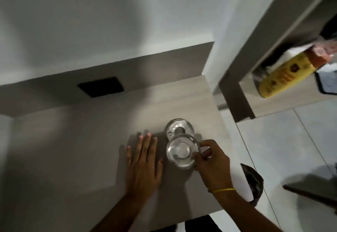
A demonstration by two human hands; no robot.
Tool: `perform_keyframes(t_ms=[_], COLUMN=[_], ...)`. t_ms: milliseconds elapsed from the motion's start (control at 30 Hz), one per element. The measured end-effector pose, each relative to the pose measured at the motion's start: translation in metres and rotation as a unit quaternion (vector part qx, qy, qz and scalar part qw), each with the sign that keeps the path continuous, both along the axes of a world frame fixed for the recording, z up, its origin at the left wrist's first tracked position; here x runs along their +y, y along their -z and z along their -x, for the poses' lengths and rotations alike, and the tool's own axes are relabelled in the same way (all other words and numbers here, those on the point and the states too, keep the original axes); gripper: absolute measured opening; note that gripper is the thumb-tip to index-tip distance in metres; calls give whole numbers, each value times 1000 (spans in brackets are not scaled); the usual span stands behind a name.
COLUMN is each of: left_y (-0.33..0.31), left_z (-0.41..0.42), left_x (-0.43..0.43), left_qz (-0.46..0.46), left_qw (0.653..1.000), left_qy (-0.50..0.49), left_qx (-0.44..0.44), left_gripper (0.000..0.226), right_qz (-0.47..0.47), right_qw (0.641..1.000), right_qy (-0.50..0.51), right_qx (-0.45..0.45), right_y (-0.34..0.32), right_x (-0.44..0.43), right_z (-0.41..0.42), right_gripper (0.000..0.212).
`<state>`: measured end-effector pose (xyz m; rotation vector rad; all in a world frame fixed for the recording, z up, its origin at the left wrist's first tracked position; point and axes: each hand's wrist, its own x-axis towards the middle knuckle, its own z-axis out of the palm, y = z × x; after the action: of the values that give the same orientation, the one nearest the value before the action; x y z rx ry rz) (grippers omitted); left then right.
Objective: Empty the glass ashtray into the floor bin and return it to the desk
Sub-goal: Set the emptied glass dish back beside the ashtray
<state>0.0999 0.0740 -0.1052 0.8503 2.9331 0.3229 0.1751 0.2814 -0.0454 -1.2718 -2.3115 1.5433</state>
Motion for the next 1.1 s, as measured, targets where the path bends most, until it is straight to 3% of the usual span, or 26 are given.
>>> perform_keyframes(t_ms=[133, 433, 633, 733, 867, 1100], left_y=[-3, 17, 22, 23, 26, 27], left_z=[42, 44, 42, 43, 43, 45], left_x=[-17, -84, -86, -86, -88, -86], left_qz=[17, 21, 22, 28, 21, 12], left_qw=[999, 993, 993, 993, 994, 993], left_qy=[-36, -110, -112, -113, -108, -115], left_qx=[8, 22, 29, 24, 29, 12], left_gripper=[70, 64, 64, 64, 64, 67], right_qz=[-43, -42, -201, -287, -289, -299], right_qw=[999, 993, 965, 928, 856, 826], right_qy=[-23, -108, -164, -230, -370, -420], right_qx=[13, -12, -33, -63, -216, -227], right_y=[4, 28, 11, -2, -13, -22], right_x=[-25, -85, -69, -42, -23, -20], right_z=[35, 77, 79, 88, 96, 105], right_gripper=[26, 22, 19, 35, 82, 86])
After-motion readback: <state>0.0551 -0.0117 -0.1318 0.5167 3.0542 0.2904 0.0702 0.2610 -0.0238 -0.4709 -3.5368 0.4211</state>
